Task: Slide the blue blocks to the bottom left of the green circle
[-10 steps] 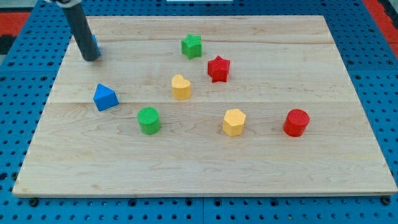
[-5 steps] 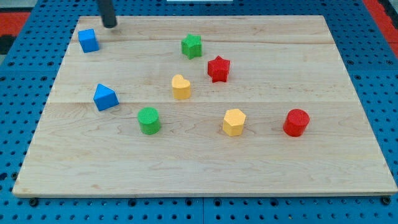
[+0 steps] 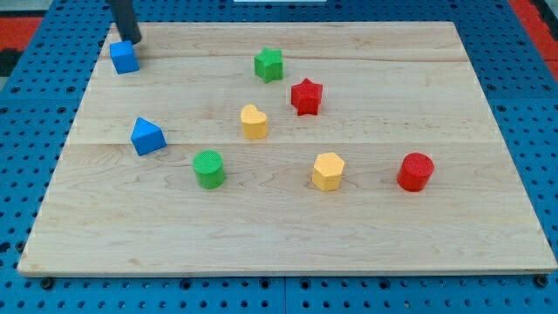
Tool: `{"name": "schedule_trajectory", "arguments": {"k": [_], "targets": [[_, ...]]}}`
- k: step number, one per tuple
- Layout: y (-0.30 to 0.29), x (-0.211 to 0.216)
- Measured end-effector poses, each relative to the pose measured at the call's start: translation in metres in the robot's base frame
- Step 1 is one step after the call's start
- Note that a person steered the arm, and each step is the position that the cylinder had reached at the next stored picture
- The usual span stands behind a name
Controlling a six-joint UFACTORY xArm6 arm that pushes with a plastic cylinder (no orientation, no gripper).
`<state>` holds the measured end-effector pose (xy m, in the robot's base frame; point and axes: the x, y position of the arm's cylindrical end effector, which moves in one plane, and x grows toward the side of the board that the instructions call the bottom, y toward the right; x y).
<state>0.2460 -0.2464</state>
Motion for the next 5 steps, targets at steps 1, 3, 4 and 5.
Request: {"name": "schedule_trajectory", "arguments": {"k": [1,3,4,5], "targets": [[0.002,0.054],[0.016,0.178],[0.032,0.245],[0.032,0.255]]}}
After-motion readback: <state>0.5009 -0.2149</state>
